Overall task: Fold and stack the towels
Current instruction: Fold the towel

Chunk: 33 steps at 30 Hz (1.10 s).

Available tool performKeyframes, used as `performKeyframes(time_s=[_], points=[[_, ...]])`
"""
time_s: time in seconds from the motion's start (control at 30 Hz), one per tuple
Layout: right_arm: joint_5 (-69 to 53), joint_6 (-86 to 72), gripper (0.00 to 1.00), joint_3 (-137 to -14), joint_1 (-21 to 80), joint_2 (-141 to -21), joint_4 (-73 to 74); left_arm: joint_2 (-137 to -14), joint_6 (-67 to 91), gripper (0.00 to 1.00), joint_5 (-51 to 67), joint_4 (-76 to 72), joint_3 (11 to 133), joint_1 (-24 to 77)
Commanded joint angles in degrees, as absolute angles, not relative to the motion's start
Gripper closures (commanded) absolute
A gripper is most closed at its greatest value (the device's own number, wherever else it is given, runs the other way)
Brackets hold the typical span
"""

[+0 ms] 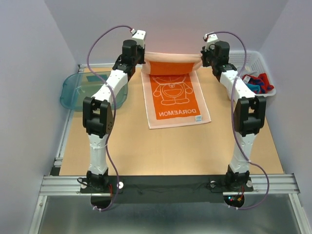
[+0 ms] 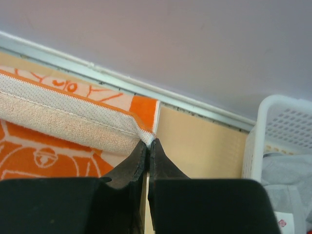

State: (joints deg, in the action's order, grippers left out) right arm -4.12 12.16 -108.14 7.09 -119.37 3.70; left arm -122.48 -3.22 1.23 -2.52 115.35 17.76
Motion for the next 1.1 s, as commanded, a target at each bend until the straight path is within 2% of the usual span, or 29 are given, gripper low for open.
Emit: performKeyframes(time_s=[0.0, 0.3, 0.5, 1.07], points=[[-2.2, 14.5, 1.00, -104.6, 5.6, -113.2, 0.5, -113.4, -5.1, 1.00, 2.1, -5.9, 110.6, 16.3], [-2.0, 21.7, 0.99, -92.1, 5.6, -103.9, 0.5, -100.5, -6.3, 1.00, 7.8, -5.4, 93.4, 16.4], [-2.3, 22.9, 0.99, -85.3, 5.6, -98.8, 0.5, -96.1, -6.4, 1.00, 10.4, -2.0, 87.7, 17.5], [-1.6, 23.5, 0.99, -70.3, 5.6, -94.9, 0.5, -88.2, -1.4, 1.00, 2.7, -2.0, 64.8, 26.5]])
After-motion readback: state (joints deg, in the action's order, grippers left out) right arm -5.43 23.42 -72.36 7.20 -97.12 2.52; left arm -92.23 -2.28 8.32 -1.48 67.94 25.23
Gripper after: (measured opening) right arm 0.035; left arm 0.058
